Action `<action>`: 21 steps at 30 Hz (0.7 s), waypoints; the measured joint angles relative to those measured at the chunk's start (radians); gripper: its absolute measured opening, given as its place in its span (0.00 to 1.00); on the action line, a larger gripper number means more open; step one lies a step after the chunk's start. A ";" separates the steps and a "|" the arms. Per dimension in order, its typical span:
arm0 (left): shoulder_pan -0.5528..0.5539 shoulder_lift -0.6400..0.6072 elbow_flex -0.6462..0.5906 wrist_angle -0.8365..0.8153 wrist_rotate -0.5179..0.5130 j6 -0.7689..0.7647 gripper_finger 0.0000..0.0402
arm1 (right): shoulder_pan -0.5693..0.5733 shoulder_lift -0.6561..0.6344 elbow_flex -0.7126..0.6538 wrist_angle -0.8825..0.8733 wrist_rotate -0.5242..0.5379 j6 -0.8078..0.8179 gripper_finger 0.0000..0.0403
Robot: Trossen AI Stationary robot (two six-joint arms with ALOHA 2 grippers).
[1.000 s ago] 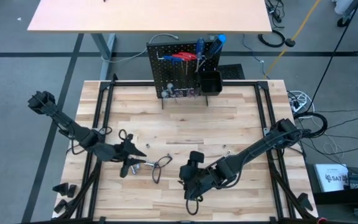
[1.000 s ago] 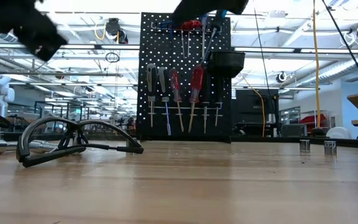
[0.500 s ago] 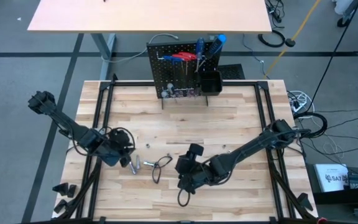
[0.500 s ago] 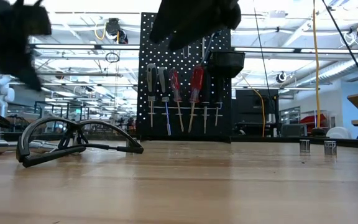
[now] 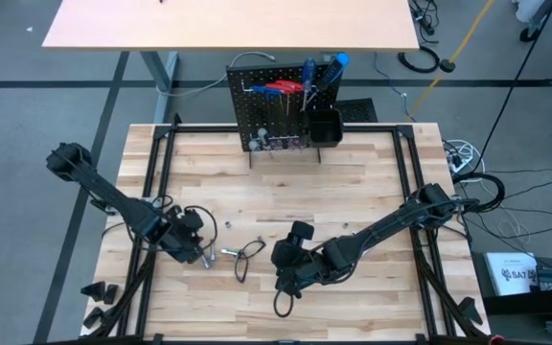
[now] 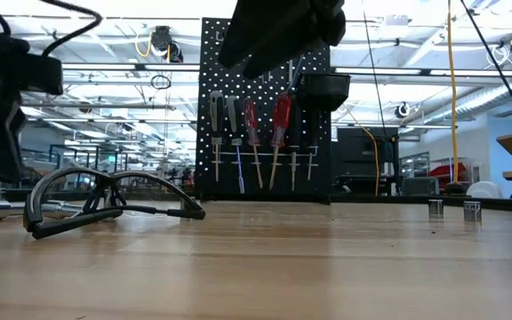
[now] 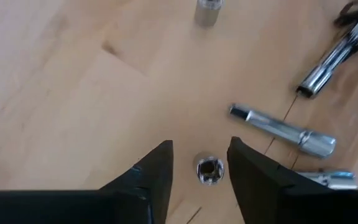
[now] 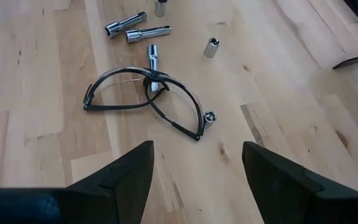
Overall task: Hang tools onto peg board
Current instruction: Put the socket into the black bin on the peg board
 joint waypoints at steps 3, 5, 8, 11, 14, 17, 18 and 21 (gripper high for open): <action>0.000 0.043 0.000 0.001 0.022 -0.002 0.44 | 0.000 0.000 0.000 -0.001 -0.004 0.002 0.59; 0.000 0.074 0.000 0.003 0.025 -0.002 0.48 | 0.000 0.000 0.000 -0.002 -0.004 0.002 0.59; 0.000 0.118 0.000 0.005 0.024 -0.002 0.53 | 0.001 0.000 0.000 -0.002 -0.004 0.002 0.59; 0.000 0.158 0.000 0.030 0.023 -0.002 0.57 | 0.001 0.000 0.000 -0.002 -0.004 0.002 0.59; 0.000 0.187 0.000 0.057 0.042 0.016 0.57 | 0.001 0.000 0.000 -0.001 -0.004 0.002 0.59; 0.000 0.204 0.000 0.066 0.058 0.024 0.57 | 0.001 0.000 0.000 -0.002 -0.004 0.002 0.59; 0.000 0.207 0.000 0.066 0.060 0.024 0.57 | 0.001 0.000 0.000 -0.002 -0.004 0.002 0.59; 0.000 0.208 0.000 0.066 0.062 0.024 0.57 | 0.001 0.000 0.000 -0.001 -0.004 0.002 0.59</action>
